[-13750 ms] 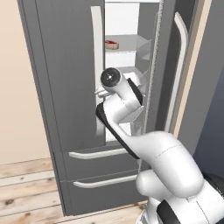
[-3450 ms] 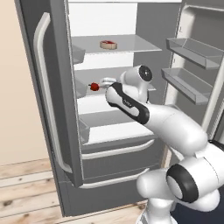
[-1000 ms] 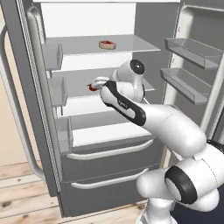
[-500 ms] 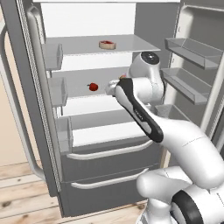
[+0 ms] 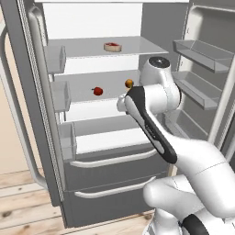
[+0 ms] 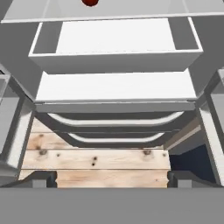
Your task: Open the fridge, remove the mango, bell pepper, and steak, and place them on any counter.
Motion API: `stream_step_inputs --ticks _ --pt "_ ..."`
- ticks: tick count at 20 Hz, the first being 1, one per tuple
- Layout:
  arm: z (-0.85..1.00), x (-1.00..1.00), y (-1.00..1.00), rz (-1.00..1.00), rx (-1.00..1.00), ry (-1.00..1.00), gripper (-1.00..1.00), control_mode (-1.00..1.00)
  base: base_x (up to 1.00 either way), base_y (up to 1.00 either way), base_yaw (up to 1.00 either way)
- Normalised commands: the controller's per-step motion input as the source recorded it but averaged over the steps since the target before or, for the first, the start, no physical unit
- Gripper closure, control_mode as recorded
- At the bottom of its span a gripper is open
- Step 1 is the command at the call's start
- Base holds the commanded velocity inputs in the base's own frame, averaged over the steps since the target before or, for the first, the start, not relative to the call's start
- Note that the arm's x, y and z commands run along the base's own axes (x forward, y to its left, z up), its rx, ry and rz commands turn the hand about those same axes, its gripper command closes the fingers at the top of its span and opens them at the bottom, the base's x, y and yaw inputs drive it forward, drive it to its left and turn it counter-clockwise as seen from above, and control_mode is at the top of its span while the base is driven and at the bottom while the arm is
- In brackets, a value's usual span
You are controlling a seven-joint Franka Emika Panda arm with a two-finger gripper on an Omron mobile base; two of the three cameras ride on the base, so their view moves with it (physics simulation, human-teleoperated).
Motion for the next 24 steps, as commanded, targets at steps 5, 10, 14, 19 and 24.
stream_step_inputs --ticks 5,10,14,19,24 --pt "-0.24 0.00 0.00 -0.12 0.00 0.03 -1.00 -1.00 0.00 0.00 0.00" --pt "-0.01 0.04 0.00 -0.07 0.00 0.01 -1.00 1.00 0.27 0.07 -0.13" --pt "0.00 0.00 0.00 0.00 0.00 0.00 -1.00 1.00 0.82 0.31 -0.28" --pt "0.00 0.00 0.00 0.00 0.00 0.00 -1.00 1.00 0.84 0.16 -0.23" --pt "0.00 0.00 0.00 0.00 0.00 0.00 -1.00 1.00 0.92 0.32 -0.07"
